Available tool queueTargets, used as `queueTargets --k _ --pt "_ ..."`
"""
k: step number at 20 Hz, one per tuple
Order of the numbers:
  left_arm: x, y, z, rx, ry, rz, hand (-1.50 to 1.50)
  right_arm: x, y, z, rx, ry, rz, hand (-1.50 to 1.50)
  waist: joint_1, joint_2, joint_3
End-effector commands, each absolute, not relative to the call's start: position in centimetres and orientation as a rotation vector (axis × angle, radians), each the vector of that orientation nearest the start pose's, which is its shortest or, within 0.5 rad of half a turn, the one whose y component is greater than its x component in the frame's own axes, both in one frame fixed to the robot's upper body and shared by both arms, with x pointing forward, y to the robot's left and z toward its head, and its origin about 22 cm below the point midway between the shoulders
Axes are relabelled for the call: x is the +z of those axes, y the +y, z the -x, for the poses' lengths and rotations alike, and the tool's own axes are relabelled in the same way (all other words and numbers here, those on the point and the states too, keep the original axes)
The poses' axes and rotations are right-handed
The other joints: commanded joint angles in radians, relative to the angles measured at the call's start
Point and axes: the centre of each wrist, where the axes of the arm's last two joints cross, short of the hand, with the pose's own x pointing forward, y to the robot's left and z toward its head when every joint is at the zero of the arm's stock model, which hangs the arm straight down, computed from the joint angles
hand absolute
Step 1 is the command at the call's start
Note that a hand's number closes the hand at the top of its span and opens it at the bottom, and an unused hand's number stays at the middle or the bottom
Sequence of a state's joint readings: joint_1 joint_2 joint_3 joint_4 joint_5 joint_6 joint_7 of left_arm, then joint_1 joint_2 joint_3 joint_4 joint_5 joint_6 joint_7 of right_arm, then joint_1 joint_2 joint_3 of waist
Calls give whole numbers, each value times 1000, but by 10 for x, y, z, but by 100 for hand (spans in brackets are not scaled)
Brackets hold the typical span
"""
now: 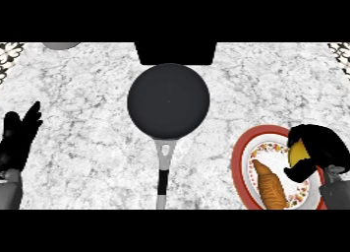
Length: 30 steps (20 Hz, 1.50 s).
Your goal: Pick the lemon from the plate and place it in the pan
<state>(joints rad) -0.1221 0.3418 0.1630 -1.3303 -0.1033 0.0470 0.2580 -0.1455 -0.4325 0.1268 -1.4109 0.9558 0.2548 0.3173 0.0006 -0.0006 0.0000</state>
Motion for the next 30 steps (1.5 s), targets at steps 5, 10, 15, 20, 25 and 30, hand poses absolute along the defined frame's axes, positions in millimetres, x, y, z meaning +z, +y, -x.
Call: queueTargets --k 5,10,15,20,25,30 --pt "11 358 -274 -106 -1203 -477 0 56 -328 -305 1299 -1075 870 150 17 6 1" --pt "13 338 -276 -132 -1231 -482 0 75 -346 -335 1484 -1271 759 150 50 12 3" --pt "10 345 -273 -119 -1203 -470 0 103 -331 -345 1254 -1785 798 150 18 3 3" --pt "4 346 -261 -101 -1199 -494 0 121 -307 -365 1211 -1938 669 150 13 0 0" --pt "14 360 -279 -103 -1210 -472 0 129 -253 -381 1204 -1944 588 150 6 1 0" --pt "9 361 -269 -116 -1207 -508 0 131 -210 -406 1119 -1915 509 150 15 3 0"
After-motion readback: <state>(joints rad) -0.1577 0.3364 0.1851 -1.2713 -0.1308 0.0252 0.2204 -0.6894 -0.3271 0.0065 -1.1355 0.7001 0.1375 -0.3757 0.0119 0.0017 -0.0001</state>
